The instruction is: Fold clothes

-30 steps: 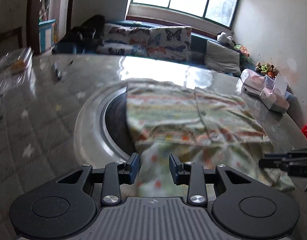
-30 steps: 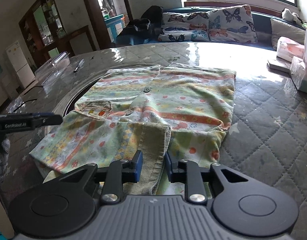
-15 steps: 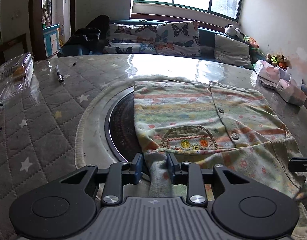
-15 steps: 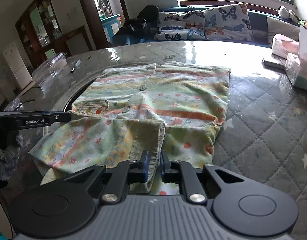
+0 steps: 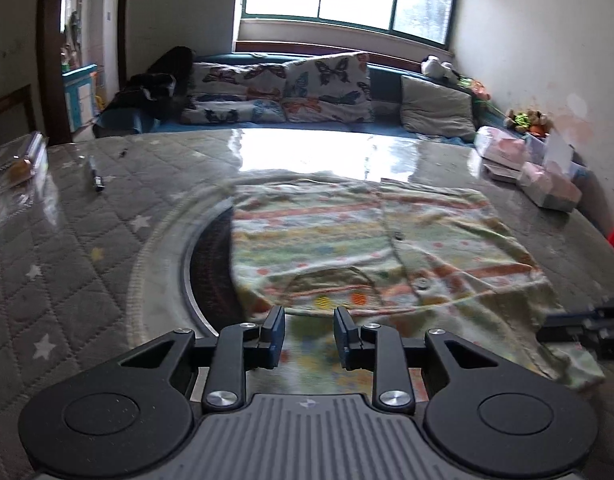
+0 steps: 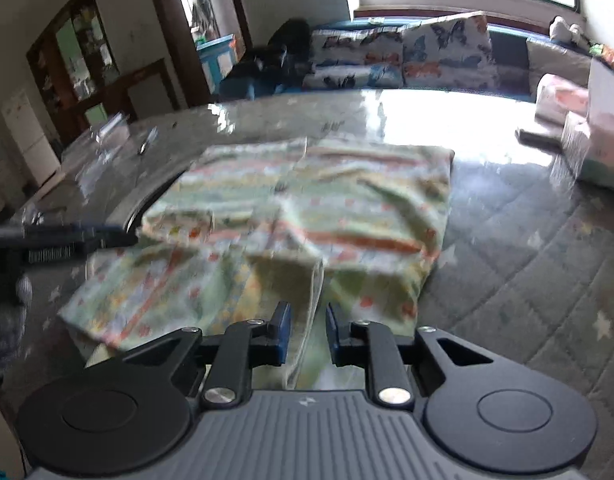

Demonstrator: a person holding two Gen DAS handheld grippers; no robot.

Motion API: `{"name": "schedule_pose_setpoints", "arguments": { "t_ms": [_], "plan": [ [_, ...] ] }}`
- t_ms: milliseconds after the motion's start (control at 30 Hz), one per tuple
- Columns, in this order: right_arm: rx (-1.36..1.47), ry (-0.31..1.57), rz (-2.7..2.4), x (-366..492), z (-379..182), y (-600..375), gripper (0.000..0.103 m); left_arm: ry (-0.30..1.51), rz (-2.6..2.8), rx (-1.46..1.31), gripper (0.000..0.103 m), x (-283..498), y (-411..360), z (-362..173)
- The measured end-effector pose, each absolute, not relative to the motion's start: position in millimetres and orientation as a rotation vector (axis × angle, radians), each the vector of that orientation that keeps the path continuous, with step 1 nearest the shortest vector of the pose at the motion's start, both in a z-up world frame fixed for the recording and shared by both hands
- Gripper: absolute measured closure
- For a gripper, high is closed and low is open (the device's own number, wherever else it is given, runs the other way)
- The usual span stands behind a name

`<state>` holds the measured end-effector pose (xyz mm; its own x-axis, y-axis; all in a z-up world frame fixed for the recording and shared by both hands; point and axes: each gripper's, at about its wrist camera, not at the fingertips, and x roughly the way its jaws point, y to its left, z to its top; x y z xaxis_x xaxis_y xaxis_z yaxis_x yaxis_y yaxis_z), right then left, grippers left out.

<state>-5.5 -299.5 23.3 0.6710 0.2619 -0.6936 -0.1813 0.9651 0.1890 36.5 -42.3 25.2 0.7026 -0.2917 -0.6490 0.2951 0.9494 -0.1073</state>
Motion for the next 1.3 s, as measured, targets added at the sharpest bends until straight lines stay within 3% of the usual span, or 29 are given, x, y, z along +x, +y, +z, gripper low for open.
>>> {"name": "schedule_pose_setpoints", "arguments": {
  "t_ms": [333,467,533,667,933,1033,1300],
  "plan": [
    [0.0,0.816,0.332,8.3,12.8,-273.9,0.081,0.76,-0.479,0.079,0.073,5.4,-72.1,20.6],
    [-0.081,0.821,0.375,-12.3,17.5,-268.2,0.067,0.77,-0.505,0.102,0.068,-14.1,-70.5,20.1],
    [-0.128,0.828,0.387,-22.2,16.2,-265.4,0.065,0.78,-0.506,0.108,0.066,-23.9,-68.9,21.0],
    [-0.164,0.829,0.395,-34.9,15.2,-266.8,0.063,0.799,-0.487,0.101,0.049,-40.3,-62.5,25.1],
    [-0.174,0.788,0.399,-46.4,29.2,-273.7,0.06,0.916,-0.483,0.03,0.048,-52.6,-59.3,24.4],
    [-0.185,0.778,0.391,-50.4,32.7,-277.6,0.057,0.945,-0.517,0.003,0.05,-51.8,-62.4,22.8],
    [-0.244,0.783,0.369,-62.5,32.2,-289.0,0.051,0.99,-0.598,-0.057,0.088,-47.6,-66.7,23.3]
  ]
}}
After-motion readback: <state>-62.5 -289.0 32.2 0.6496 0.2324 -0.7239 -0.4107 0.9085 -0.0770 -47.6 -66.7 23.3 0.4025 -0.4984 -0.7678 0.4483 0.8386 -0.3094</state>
